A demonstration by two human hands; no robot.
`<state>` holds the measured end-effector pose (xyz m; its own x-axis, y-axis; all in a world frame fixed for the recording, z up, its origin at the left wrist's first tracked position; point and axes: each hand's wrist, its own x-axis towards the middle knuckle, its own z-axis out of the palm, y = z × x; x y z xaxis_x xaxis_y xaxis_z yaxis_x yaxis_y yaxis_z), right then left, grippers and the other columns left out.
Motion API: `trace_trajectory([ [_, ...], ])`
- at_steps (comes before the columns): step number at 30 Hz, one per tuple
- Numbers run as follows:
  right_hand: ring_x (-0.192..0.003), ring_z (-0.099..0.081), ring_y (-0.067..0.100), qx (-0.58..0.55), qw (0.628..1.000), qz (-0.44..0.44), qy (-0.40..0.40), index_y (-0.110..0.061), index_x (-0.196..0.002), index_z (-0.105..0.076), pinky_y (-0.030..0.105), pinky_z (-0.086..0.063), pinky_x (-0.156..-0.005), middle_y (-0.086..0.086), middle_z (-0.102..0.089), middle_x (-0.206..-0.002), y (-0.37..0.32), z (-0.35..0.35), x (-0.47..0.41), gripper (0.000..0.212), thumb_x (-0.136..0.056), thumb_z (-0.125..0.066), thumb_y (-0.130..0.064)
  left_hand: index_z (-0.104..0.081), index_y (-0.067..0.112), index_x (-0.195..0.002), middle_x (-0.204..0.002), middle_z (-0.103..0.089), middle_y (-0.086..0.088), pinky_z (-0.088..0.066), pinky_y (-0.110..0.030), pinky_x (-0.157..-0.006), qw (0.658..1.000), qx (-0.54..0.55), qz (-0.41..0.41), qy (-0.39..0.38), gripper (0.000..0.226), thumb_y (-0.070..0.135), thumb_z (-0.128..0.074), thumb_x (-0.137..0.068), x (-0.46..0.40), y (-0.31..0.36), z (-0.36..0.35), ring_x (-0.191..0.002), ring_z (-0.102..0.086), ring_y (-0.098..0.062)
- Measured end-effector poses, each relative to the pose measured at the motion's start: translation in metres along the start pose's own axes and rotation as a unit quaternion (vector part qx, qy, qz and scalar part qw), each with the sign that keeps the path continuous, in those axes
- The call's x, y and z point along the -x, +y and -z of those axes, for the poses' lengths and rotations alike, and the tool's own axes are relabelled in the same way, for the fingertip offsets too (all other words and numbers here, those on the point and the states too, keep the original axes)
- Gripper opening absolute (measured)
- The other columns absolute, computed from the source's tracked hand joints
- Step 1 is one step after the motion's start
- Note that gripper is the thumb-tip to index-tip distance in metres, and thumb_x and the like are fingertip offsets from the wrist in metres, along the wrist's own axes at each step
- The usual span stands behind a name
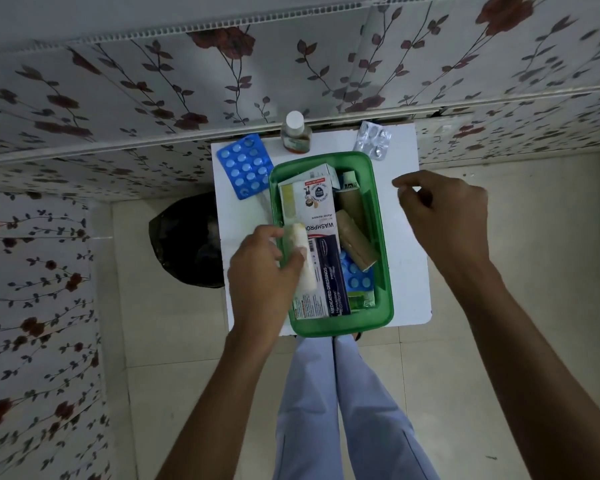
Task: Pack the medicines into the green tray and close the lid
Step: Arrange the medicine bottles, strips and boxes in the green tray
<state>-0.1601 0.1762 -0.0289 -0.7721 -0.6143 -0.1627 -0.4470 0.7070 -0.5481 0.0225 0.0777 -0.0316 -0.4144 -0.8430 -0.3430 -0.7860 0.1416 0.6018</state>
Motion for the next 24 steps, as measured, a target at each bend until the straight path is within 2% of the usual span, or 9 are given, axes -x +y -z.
trace_trajectory([
  [2,-0.053,-0.051,0.018,-0.014,1.000,-0.016,0.011,-0.013,-0.101,-0.071,0.016,-0.036,-0.055,0.007,-0.062,-0.062,0.009,-0.006,-0.012,0.023,-0.087,-0.052,-0.016,-0.062,0.014,-0.099,-0.080,-0.061,-0.006,-0.045,-0.031,-0.067,0.997,0.071,0.019,0.038,0.021,0.023,-0.066,-0.080,-0.018,-0.009,0.004,-0.064,-0.052,-0.016],
  [4,-0.067,-0.060,0.021,-0.015,1.000,-0.012,0.010,-0.011,-0.106,-0.068,0.021,-0.041,-0.067,0.012,-0.071,-0.083,0.018,-0.023,-0.030,0.026,-0.086,-0.052,-0.014,-0.061,0.014,-0.101,-0.094,-0.063,-0.010,-0.046,-0.033,-0.073,0.992,0.096,0.035,0.074,0.020,0.018,-0.062,-0.082,-0.047,-0.024,0.004,-0.067,-0.052,-0.015],
  [7,-0.096,-0.064,0.028,0.020,0.999,0.029,-0.003,-0.007,-0.117,-0.060,0.030,-0.046,-0.086,0.016,-0.066,-0.115,0.026,-0.052,-0.064,0.032,-0.086,-0.055,-0.013,-0.052,0.008,-0.119,-0.126,-0.052,-0.017,-0.043,-0.036,-0.092,0.997,0.026,0.028,0.067,0.036,0.015,-0.058,-0.084,-0.096,-0.045,-0.006,-0.101,-0.056,-0.028],
  [9,-0.111,-0.056,0.033,0.075,0.994,0.075,-0.027,-0.005,-0.125,-0.052,0.036,-0.045,-0.093,0.019,-0.060,-0.125,0.029,-0.068,-0.084,0.039,-0.087,-0.055,-0.015,-0.042,0.006,-0.130,-0.142,-0.038,-0.019,-0.034,-0.039,-0.106,0.998,-0.055,-0.008,0.040,0.048,0.015,-0.057,-0.085,-0.121,-0.053,-0.015,-0.127,-0.042,-0.033],
  [12,-0.127,-0.041,0.038,0.153,0.979,0.116,-0.070,-0.005,-0.134,-0.040,0.049,-0.040,-0.099,0.019,-0.047,-0.139,0.036,-0.083,-0.095,0.052,-0.088,-0.054,-0.024,-0.033,0.008,-0.139,-0.154,-0.023,-0.016,-0.027,-0.044,-0.113,0.986,-0.155,-0.066,-0.004,0.058,0.024,-0.055,-0.088,-0.141,-0.060,-0.025,-0.140,-0.025,-0.034],
  [14,-0.125,-0.041,0.041,0.179,0.974,0.120,-0.063,-0.005,-0.133,-0.041,0.053,-0.041,-0.095,0.020,-0.046,-0.138,0.040,-0.087,-0.093,0.050,-0.088,-0.051,-0.024,-0.035,0.008,-0.139,-0.156,-0.021,-0.015,-0.029,-0.047,-0.112,0.982,-0.171,-0.075,-0.028,0.055,0.029,-0.050,-0.090,-0.143,-0.064,-0.031,-0.141,-0.023,-0.035],
  [16,-0.110,-0.049,0.044,0.171,0.977,0.122,-0.030,-0.002,-0.122,-0.051,0.053,-0.047,-0.085,0.025,-0.055,-0.123,0.042,-0.088,-0.085,0.041,-0.086,-0.052,-0.021,-0.041,0.009,-0.136,-0.154,-0.024,-0.017,-0.032,-0.048,-0.110,0.985,-0.156,-0.070,-0.030,0.051,0.030,-0.051,-0.090,-0.137,-0.065,-0.035,-0.139,-0.026,-0.036],
  [20,-0.103,-0.050,0.040,0.154,0.983,0.091,-0.043,-0.002,-0.113,-0.052,0.044,-0.045,-0.080,0.024,-0.054,-0.116,0.049,-0.085,-0.070,0.042,-0.076,-0.066,-0.019,-0.055,0.005,-0.115,-0.135,-0.038,-0.021,-0.039,-0.045,-0.101,0.995,-0.098,-0.029,0.018,0.041,0.028,-0.064,-0.081,-0.126,-0.062,-0.038,-0.125,-0.038,-0.037],
  [24,-0.096,-0.051,0.038,0.175,0.981,0.050,-0.069,-0.002,-0.111,-0.045,0.044,-0.040,-0.084,0.023,-0.058,-0.109,0.047,-0.081,-0.065,0.046,-0.075,-0.068,-0.021,-0.044,0.006,-0.119,-0.132,-0.036,-0.020,-0.040,-0.040,-0.095,0.997,-0.056,0.033,0.037,0.062,0.020,-0.077,-0.068,-0.127,-0.060,-0.038,-0.122,-0.039,-0.035],
])
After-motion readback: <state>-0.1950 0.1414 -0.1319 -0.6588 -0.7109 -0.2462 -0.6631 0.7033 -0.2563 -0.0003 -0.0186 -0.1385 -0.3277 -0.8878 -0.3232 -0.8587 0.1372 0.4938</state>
